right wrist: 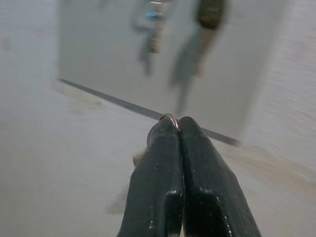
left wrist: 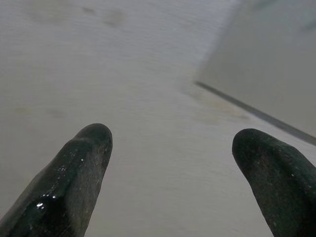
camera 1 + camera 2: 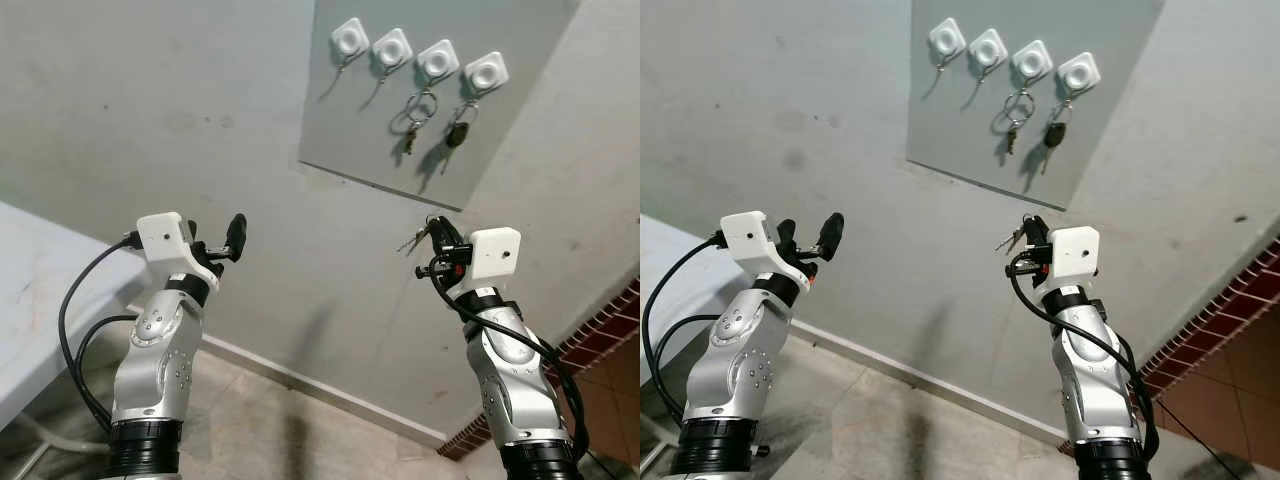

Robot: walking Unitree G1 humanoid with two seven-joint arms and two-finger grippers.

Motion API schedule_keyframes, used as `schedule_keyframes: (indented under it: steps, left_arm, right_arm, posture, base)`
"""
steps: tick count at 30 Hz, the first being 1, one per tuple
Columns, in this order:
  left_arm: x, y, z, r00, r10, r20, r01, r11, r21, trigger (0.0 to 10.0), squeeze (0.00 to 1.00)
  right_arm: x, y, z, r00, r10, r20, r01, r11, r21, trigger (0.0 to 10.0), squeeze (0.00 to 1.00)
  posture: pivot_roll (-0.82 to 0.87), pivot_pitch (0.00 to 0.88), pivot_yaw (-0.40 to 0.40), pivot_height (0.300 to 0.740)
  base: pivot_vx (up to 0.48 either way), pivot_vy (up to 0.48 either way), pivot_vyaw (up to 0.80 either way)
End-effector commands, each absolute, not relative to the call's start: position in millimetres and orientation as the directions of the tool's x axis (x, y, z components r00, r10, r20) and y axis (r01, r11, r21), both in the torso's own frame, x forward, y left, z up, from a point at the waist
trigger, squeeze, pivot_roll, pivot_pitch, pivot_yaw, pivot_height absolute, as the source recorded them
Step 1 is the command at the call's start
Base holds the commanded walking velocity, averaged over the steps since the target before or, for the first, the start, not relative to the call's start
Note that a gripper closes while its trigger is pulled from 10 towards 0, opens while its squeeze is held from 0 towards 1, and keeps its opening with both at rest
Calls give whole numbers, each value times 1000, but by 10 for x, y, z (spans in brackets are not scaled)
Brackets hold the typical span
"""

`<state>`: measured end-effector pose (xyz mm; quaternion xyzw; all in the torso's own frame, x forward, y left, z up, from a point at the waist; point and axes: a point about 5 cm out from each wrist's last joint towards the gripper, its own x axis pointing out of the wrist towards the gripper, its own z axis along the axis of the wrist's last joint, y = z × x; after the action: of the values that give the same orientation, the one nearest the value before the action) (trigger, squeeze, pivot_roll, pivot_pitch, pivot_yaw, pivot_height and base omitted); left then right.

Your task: Hang keys on a hook

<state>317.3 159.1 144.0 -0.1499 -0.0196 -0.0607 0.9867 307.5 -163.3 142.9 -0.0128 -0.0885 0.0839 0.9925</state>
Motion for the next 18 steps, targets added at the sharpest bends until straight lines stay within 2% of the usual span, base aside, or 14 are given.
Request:
schedule_keyframes:
  steps: [1,18]
  left_arm:
    - [3185,1546,1496,989,-128,72,143,947,-287,10000,0]
    - [3189,1529,1501,988,-135,75,151,946,-288,10000,0]
  right_arm:
    - [3087,-1670,1464,972,156,176,-153,988,-30,10000,0]
    - [3103,-1669,1452,977,149,156,-147,989,-20,10000,0]
  posture:
    - [8,0,-74,715]
    - [8,0,-74,715]
  base:
    - [0,300,-775]
    - [0,316,-769]
